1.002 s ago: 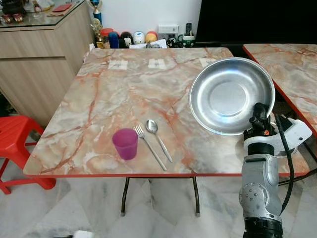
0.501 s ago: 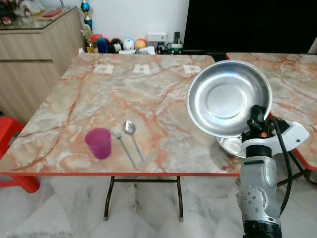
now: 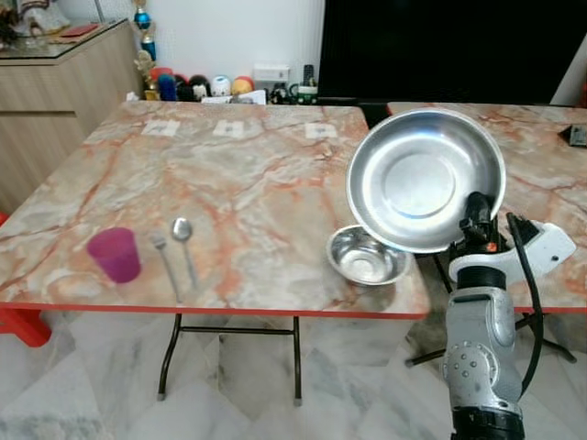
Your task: Setting the table
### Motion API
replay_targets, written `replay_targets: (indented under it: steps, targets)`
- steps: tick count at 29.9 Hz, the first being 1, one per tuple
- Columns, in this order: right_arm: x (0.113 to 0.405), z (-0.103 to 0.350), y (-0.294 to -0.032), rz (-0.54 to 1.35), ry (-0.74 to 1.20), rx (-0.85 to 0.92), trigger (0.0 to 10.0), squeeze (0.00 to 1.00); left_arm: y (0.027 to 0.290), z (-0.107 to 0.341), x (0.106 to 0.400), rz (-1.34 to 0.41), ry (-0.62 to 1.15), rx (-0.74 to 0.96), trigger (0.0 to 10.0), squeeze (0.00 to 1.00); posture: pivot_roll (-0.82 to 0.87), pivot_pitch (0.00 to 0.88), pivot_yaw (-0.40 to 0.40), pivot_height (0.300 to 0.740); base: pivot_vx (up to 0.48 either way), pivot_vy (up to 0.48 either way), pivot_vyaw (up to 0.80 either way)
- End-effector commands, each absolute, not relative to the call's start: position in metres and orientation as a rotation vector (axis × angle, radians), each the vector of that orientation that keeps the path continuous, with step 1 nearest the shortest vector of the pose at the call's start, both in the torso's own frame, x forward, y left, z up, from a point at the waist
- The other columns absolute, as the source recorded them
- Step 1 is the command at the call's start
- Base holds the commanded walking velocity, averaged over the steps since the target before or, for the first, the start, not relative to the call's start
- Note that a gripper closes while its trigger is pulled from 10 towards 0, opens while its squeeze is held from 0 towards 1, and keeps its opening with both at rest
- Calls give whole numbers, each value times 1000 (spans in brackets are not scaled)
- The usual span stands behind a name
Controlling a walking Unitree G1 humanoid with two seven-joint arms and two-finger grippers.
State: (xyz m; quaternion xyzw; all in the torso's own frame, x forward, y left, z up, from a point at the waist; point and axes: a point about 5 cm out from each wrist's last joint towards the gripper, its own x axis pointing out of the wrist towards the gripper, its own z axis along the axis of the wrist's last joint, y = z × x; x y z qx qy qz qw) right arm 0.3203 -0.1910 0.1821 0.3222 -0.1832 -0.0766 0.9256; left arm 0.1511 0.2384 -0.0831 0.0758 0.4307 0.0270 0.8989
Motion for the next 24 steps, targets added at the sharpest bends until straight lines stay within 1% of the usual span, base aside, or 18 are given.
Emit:
replay_targets:
  steps: [1,7,11,17,24]
  targets:
    - [319,191,-199,-179,-418,662,10000,0,235,-87,145,33,923,171,10000,0,-31,50,2,740,0,-469,0]
    - [319,191,-200,-183,-418,660,10000,0,240,-85,146,40,909,172,10000,0,-36,61,5,740,0,-469,0]
    - [319,189,-201,-195,-411,657,10000,0,250,-84,140,49,912,174,10000,0,-38,61,9,740,0,-468,0]
    - [319,187,-202,-203,-403,657,10000,0,256,-84,134,56,923,176,10000,0,-39,65,10,740,0,-467,0]
    - [318,184,-204,-217,-392,653,10000,0,250,-88,129,56,952,176,10000,0,-41,72,11,740,0,-465,0]
